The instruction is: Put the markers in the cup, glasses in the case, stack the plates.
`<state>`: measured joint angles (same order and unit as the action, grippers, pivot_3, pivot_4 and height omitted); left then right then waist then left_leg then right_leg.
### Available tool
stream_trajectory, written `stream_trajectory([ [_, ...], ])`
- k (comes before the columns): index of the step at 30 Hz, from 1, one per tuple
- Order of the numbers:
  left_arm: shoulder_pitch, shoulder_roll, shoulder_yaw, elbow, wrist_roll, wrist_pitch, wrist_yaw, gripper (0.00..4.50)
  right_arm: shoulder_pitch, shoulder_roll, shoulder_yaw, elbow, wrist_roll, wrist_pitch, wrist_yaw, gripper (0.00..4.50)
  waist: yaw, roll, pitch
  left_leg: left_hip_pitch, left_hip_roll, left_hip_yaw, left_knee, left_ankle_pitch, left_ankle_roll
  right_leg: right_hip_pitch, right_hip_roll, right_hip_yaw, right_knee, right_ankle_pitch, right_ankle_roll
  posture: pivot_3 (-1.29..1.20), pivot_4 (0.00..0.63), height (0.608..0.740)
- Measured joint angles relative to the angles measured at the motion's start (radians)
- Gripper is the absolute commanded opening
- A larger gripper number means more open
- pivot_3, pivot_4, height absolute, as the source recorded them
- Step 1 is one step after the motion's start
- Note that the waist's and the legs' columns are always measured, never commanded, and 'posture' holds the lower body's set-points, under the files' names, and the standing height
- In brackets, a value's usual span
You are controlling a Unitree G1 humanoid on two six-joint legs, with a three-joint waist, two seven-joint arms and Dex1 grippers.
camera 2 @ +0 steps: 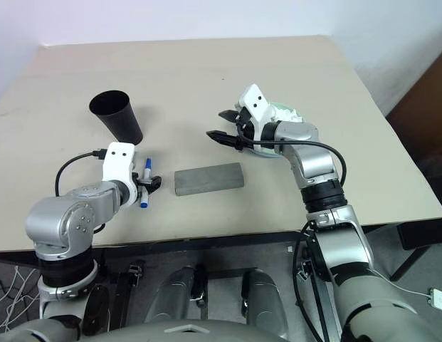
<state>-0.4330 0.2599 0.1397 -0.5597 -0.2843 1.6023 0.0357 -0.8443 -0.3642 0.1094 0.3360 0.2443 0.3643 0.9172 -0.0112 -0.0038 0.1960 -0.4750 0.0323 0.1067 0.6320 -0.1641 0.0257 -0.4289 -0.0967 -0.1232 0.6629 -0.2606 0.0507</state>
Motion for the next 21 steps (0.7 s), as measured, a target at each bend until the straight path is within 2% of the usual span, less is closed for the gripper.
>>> stream_trajectory([
  [8, -0.008, -0.004, -0.008, 0.018, -0.001, -0.002, 0.006, 0.79, 0.0, -0.002, 0.0, 0.0, -0.005, 0.0, -0.007, 3.34, -0.006, 0.0, 0.0, 0.002, 0.001, 0.0, -0.003, 0.0, -0.001, 0.0, 0.001, 0.0, 0.0, 0.002, -0.003, 0.0, 0.15, 0.715],
  [10, -0.009, -0.004, -0.008, 0.019, 0.0, -0.002, 0.01, 0.28, 0.0, -0.002, 0.0, 0.0, -0.005, 0.0, -0.008, 3.34, -0.005, 0.0, 0.0, 0.002, 0.001, 0.0, -0.003, 0.0, -0.001, 0.0, 0.001, 0.0, 0.0, 0.002, -0.003, 0.0, 0.15, 0.715],
  [17, -0.027, 0.0, -0.008, 0.033, 0.009, -0.004, 0.011, 0.28, 0.0, -0.003, 0.0, 0.0, -0.005, -0.001, -0.009, 3.34, -0.004, 0.0, 0.0, 0.001, 0.001, 0.0, -0.003, 0.0, -0.001, -0.001, 0.0, 0.001, -0.001, 0.001, -0.004, 0.0, 0.15, 0.715],
  [21, -0.034, 0.065, -0.002, 0.053, 0.031, -0.115, -0.03, 0.28, 0.0, -0.004, 0.0, 0.0, -0.005, -0.001, -0.003, 3.34, -0.002, 0.0, 0.0, -0.003, 0.001, 0.0, -0.004, 0.0, -0.001, -0.006, 0.0, 0.001, -0.001, 0.002, -0.004, 0.0, 0.15, 0.715],
])
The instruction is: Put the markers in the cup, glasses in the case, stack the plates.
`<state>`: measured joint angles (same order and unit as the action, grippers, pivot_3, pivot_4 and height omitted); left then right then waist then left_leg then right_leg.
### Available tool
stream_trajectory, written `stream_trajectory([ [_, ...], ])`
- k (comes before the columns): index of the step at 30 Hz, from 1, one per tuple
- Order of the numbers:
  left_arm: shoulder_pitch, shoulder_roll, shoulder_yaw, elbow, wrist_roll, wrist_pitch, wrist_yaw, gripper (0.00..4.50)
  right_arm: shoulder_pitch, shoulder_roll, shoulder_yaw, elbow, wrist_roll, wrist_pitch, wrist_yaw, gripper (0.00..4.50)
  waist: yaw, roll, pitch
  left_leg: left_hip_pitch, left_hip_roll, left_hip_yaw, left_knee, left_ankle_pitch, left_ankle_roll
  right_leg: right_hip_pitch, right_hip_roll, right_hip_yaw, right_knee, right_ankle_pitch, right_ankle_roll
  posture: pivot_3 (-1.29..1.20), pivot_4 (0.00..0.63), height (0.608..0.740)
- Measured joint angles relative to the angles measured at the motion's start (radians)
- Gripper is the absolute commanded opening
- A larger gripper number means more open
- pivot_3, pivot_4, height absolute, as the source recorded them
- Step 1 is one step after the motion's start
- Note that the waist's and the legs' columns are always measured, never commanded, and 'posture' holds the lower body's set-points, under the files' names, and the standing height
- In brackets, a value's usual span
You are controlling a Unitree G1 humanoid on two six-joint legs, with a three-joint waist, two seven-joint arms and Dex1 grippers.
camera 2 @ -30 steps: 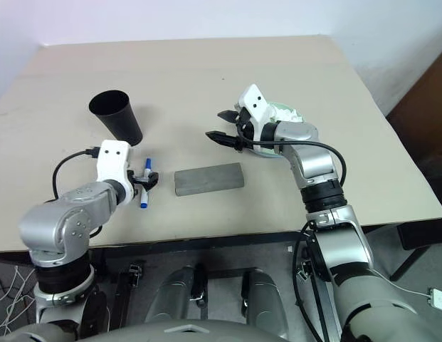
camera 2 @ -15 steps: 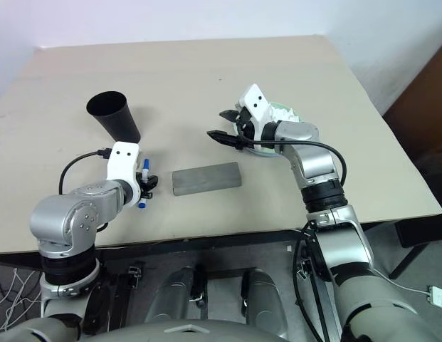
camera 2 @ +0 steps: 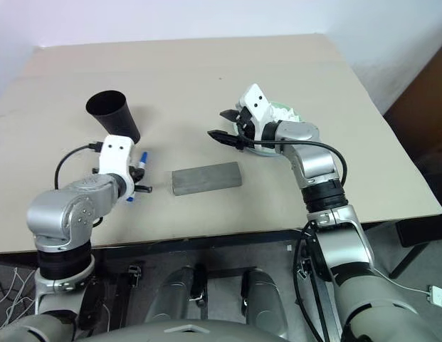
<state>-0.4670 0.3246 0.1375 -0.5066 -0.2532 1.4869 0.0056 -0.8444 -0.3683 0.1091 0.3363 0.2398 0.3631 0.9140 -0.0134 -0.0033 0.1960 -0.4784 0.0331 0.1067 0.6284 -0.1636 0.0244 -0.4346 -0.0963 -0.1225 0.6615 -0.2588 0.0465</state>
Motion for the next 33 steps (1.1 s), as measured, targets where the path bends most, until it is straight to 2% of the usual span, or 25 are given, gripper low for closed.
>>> stream_trajectory([
  [5, -0.014, -0.028, 0.073, 0.032, -0.087, -0.13, -0.152, 0.28, 0.0, 0.001, 0.0, -0.005, 0.02, 0.003, 0.031, 3.34, 0.004, 0.0, 0.0, -0.002, -0.001, 0.0, -0.002, 0.0, 0.0, 0.002, 0.0, 0.0, -0.009, 0.001, 0.003, 0.0, 0.15, 0.715],
  [7, -0.013, -0.013, 0.077, 0.047, -0.106, -0.221, -0.205, 0.28, 0.001, 0.0, -0.001, -0.02, 0.03, 0.006, 0.044, 3.34, 0.002, 0.0, 0.0, -0.002, -0.001, 0.001, -0.003, 0.0, 0.0, 0.003, 0.0, 0.0, -0.011, 0.002, 0.004, 0.0, 0.15, 0.715],
  [12, -0.007, -0.011, 0.126, 0.053, -0.132, -0.594, -0.329, 0.28, 0.018, 0.0, -0.001, -0.069, 0.074, 0.035, 0.085, 3.34, 0.003, 0.0, 0.0, -0.001, -0.001, 0.002, -0.005, 0.0, 0.0, 0.003, 0.001, 0.0, -0.012, 0.002, 0.004, 0.0, 0.15, 0.715],
  [15, -0.009, -0.016, 0.181, 0.064, -0.193, -0.701, -0.382, 0.28, 0.04, -0.001, -0.001, -0.118, 0.115, 0.064, 0.117, 3.34, 0.002, 0.0, 0.0, -0.001, -0.001, 0.002, -0.005, 0.0, 0.001, 0.003, 0.001, -0.001, -0.012, 0.003, 0.004, 0.0, 0.15, 0.715],
  [19, 0.014, 0.022, 0.186, 0.112, -0.192, -0.84, -0.447, 0.28, 0.052, -0.002, -0.002, -0.156, 0.135, 0.078, 0.124, 3.34, 0.002, 0.0, 0.0, 0.0, -0.001, 0.002, -0.004, 0.0, 0.001, 0.004, 0.001, -0.001, -0.012, 0.003, 0.005, 0.0, 0.15, 0.715],
  [23, -0.009, 0.026, 0.191, 0.162, -0.199, -0.95, -0.476, 0.28, 0.067, 0.001, -0.001, -0.185, 0.143, 0.087, 0.126, 3.34, 0.006, 0.0, 0.0, -0.001, -0.001, 0.002, -0.003, 0.0, 0.001, 0.004, 0.001, -0.001, -0.012, 0.003, 0.005, 0.0, 0.15, 0.715],
  [33, -0.123, 0.145, 0.215, 0.4, -0.144, -1.19, -0.467, 0.28, 0.084, 0.015, -0.001, -0.239, 0.193, 0.111, 0.131, 3.34, 0.003, 0.0, 0.0, -0.001, 0.0, 0.002, -0.003, 0.0, 0.002, 0.004, 0.002, -0.001, -0.012, 0.003, 0.006, 0.0, 0.15, 0.715],
])
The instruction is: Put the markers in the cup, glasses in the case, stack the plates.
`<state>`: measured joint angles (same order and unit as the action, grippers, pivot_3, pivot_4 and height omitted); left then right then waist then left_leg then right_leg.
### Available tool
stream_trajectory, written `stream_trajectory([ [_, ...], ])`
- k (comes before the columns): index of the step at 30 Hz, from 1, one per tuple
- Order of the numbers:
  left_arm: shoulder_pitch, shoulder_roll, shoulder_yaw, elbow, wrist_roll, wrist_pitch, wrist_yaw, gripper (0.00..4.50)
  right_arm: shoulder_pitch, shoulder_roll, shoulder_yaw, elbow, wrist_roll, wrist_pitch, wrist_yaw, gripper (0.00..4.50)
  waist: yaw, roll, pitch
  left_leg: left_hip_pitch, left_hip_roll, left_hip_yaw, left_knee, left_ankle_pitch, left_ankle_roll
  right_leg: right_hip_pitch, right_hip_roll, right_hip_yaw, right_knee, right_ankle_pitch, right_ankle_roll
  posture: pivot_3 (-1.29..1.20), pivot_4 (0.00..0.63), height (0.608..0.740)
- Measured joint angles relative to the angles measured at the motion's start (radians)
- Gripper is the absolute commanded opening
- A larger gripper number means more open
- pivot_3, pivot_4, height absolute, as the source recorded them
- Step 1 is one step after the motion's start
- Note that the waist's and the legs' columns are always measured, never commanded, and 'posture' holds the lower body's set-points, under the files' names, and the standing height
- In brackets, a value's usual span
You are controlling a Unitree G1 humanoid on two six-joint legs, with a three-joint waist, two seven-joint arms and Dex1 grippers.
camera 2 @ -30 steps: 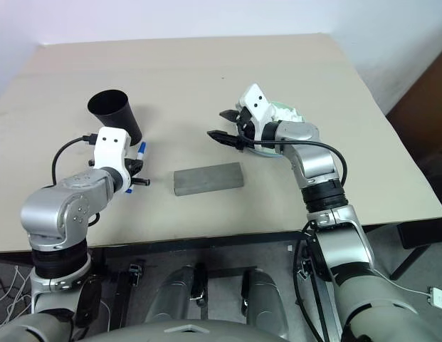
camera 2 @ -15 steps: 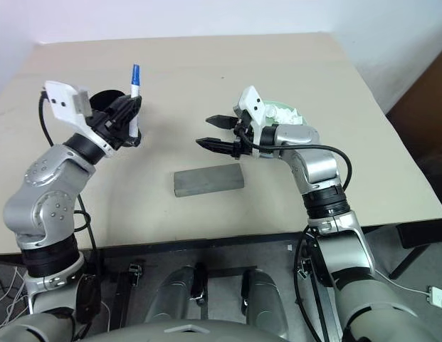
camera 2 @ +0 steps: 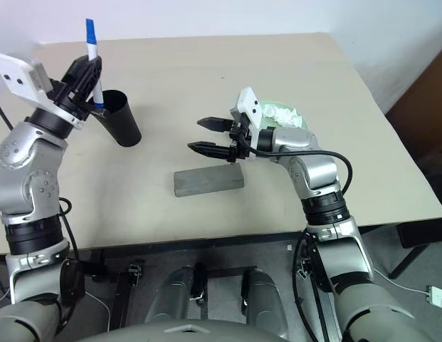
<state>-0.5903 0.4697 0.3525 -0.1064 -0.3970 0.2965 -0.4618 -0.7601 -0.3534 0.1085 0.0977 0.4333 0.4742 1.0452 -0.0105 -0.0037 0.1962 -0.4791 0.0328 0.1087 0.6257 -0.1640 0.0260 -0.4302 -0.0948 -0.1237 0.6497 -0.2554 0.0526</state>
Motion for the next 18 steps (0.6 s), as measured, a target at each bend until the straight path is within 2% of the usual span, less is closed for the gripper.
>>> stream_trajectory([
  [8, -0.04, 0.03, 0.007, 0.134, 0.027, -0.115, 0.011, 0.28, 0.0, 0.002, 0.003, 0.006, -0.008, -0.003, -0.001, 3.34, 0.0, 0.0, 0.0, 0.0, 0.0, 0.0, 0.001, 0.0, 0.0, 0.0, 0.0, 0.0, 0.0, 0.001, 0.001, 0.0, 0.15, 0.715],
  [18, -0.055, 0.044, 0.004, 0.205, 0.047, -0.155, 0.023, 0.28, -0.009, 0.007, 0.005, 0.049, -0.058, -0.046, -0.019, 3.34, 0.001, 0.0, 0.0, 0.0, 0.0, 0.0, 0.001, 0.0, 0.0, 0.0, 0.0, 0.0, 0.0, 0.001, 0.001, 0.0, 0.15, 0.715],
])
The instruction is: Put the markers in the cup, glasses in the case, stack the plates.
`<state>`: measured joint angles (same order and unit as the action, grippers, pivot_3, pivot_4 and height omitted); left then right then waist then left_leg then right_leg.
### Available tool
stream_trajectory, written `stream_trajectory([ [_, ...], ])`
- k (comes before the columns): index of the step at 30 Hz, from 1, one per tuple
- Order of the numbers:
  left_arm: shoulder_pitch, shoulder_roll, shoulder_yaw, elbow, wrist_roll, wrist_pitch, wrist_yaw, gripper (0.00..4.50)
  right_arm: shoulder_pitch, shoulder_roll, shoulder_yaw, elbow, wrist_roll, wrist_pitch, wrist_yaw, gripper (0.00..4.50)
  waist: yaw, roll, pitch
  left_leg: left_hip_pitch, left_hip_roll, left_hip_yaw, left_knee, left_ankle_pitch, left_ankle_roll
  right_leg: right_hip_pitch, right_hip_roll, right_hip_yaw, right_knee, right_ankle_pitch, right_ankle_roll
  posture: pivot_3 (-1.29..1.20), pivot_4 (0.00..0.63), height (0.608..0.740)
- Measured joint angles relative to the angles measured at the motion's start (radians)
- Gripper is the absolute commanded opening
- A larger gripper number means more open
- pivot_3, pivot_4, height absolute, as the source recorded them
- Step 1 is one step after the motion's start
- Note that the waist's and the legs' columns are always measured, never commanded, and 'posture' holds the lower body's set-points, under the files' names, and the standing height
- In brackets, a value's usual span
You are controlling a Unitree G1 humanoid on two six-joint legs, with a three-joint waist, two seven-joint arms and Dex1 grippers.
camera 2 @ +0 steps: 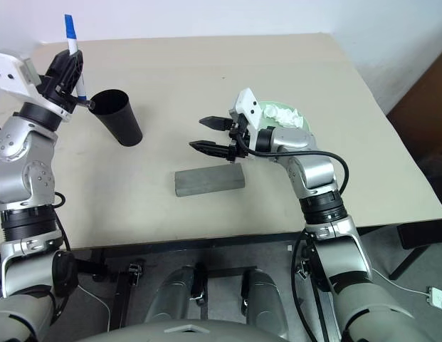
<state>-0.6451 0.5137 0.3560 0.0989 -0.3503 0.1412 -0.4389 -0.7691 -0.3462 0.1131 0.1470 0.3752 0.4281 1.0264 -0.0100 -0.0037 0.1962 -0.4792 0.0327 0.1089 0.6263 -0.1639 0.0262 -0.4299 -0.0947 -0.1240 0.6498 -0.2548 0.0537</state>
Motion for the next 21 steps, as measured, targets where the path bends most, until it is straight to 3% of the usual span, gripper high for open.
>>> stream_trajectory([
  [21, -0.066, 0.018, -0.032, 0.091, 0.02, -0.068, -0.011, 0.28, -0.005, 0.001, 0.0, 0.013, -0.016, -0.014, -0.015, 3.34, -0.001, 0.0, 0.0, 0.0, 0.0, 0.0, 0.001, 0.0, 0.001, 0.0, 0.0, -0.001, 0.001, 0.0, 0.001, 0.0, 0.15, 0.715],
])
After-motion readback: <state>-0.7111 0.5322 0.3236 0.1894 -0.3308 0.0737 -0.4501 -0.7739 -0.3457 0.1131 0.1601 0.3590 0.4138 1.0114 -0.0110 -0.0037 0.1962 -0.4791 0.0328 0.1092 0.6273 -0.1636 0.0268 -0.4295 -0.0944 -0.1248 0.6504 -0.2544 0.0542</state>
